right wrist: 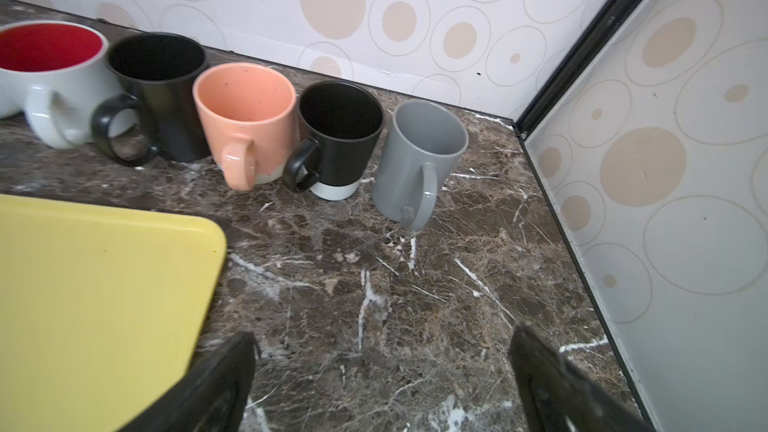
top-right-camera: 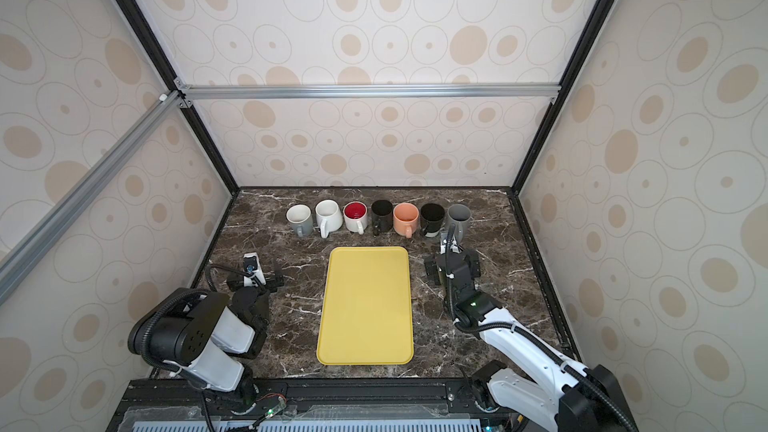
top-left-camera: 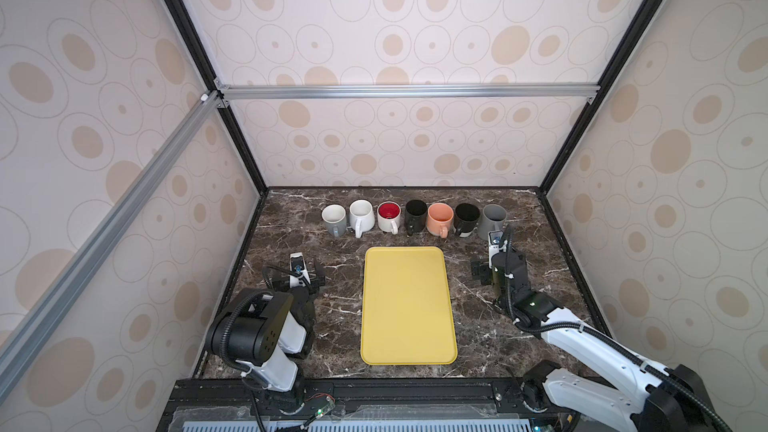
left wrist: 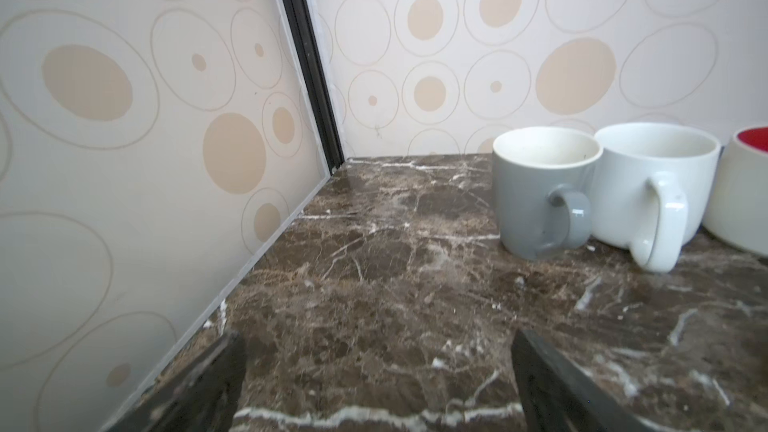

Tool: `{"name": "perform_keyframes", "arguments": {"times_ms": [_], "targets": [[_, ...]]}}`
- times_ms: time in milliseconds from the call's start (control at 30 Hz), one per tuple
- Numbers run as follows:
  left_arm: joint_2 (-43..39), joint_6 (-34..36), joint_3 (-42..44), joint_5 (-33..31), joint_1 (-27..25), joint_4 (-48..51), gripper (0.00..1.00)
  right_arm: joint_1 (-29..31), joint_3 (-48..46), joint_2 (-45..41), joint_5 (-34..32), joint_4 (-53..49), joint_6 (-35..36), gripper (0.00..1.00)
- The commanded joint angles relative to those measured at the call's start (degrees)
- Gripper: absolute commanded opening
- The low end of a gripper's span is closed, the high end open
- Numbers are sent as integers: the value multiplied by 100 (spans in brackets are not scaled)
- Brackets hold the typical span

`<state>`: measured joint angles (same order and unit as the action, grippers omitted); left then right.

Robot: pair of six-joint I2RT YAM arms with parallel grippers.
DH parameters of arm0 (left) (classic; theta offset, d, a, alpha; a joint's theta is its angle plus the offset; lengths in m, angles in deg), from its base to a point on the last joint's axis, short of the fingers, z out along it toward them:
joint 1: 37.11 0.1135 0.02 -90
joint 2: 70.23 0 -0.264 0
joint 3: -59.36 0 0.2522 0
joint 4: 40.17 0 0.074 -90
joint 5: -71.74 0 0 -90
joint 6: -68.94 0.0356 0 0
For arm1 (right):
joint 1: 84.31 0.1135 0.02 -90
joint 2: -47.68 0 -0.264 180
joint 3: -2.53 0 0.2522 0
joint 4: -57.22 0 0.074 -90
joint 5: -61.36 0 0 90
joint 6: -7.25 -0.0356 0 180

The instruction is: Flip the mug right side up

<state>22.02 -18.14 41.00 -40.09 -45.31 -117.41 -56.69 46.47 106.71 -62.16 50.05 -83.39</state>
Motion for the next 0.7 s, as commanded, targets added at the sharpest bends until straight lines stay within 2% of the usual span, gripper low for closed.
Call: {"name": "perform_keyframes", "arguments": {"times_ms": [0,67,133,267,300,367,433,467,500,533,567,633,667], "targets": [[-117,-138,-247,190,78,105,100,-454,-196,317,-237,1071,271,98],[-11,-68,-223,199,82,-151,100,-796,-311,564,-287,1481,440,98],[-80,-124,-275,179,82,75,100,-1128,-466,886,-189,2033,475,98],[-55,-100,-321,142,74,120,100,-1947,-855,1865,342,3431,149,99],[-48,-86,-307,169,78,79,100,-2012,-811,2083,270,3651,158,99],[-58,-91,-306,201,81,82,100,-2036,-463,1996,642,2727,-21,98],[-65,-83,-359,202,82,198,100,-2060,-778,2096,892,3587,-108,98],[-67,-95,-414,196,83,312,100,-2132,-977,2274,1298,4104,-92,98],[-71,-104,-435,200,85,344,100,-2142,-1065,2594,1405,4498,-78,98],[-69,-110,-436,205,91,358,100,-2158,-1139,3092,1421,5323,56,99],[-67,-111,-438,211,91,358,100,-2132,-1132,3259,1439,5566,208,98],[-80,-114,-436,212,91,363,100,-2178,-722,2797,1906,3957,59,98],[-68,-103,-432,213,91,340,100,-2199,-776,3114,2005,4564,241,98]]}}
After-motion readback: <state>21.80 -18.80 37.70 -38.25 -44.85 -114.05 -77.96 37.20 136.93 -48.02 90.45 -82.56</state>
